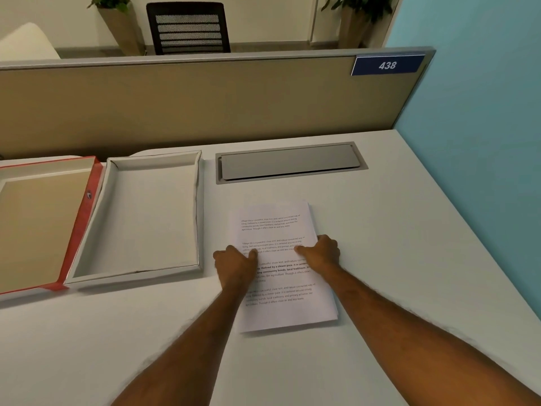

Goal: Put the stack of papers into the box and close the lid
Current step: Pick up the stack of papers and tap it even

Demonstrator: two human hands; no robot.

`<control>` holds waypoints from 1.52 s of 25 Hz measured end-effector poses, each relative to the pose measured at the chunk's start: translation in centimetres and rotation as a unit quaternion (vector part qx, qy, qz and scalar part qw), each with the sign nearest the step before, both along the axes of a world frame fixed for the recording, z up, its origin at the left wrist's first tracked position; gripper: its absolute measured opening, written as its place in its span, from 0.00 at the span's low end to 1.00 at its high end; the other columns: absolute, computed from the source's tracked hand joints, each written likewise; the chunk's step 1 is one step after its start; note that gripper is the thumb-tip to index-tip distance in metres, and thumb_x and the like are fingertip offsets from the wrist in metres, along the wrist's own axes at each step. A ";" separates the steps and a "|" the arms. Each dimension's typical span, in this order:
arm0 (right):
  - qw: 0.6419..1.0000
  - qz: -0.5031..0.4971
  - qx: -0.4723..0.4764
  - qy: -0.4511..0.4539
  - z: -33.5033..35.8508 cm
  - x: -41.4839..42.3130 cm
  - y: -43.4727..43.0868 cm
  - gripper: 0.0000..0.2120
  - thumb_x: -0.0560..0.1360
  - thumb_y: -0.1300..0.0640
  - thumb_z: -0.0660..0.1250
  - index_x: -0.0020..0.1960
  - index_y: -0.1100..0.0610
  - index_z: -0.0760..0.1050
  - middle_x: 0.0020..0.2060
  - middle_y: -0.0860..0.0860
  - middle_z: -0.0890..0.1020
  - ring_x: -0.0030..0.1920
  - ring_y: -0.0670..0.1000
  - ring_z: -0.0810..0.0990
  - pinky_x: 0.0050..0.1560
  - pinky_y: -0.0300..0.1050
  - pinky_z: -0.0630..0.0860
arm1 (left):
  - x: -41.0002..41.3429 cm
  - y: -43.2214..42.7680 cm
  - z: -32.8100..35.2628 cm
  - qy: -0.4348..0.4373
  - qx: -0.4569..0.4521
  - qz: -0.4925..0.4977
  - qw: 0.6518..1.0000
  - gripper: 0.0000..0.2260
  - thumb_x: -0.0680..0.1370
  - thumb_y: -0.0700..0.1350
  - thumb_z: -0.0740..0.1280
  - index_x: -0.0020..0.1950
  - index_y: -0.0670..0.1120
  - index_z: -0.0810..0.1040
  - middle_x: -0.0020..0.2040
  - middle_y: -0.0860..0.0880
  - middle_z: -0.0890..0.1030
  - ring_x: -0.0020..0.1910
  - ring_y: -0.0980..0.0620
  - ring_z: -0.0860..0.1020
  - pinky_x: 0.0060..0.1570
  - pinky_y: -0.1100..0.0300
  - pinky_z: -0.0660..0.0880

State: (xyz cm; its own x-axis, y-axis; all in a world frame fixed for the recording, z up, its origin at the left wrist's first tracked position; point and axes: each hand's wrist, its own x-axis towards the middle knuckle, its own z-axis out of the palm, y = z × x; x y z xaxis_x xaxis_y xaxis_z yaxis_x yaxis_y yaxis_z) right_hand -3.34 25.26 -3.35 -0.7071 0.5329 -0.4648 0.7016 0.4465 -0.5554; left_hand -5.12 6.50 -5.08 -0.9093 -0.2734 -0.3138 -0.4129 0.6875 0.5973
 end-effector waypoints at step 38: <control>0.997 0.000 -0.062 0.037 -0.9 0.1 1.4 0.33 0.66 0.47 0.78 0.64 0.63 0.73 0.62 0.60 0.78 0.62 0.61 0.79 0.63 0.57 0.76 | -1.0 -0.6 0.9 0.056 0.253 -0.054 0.964 0.12 0.79 0.49 0.65 0.59 0.48 0.67 0.53 0.50 0.78 0.48 0.47 0.81 0.42 0.59 0.81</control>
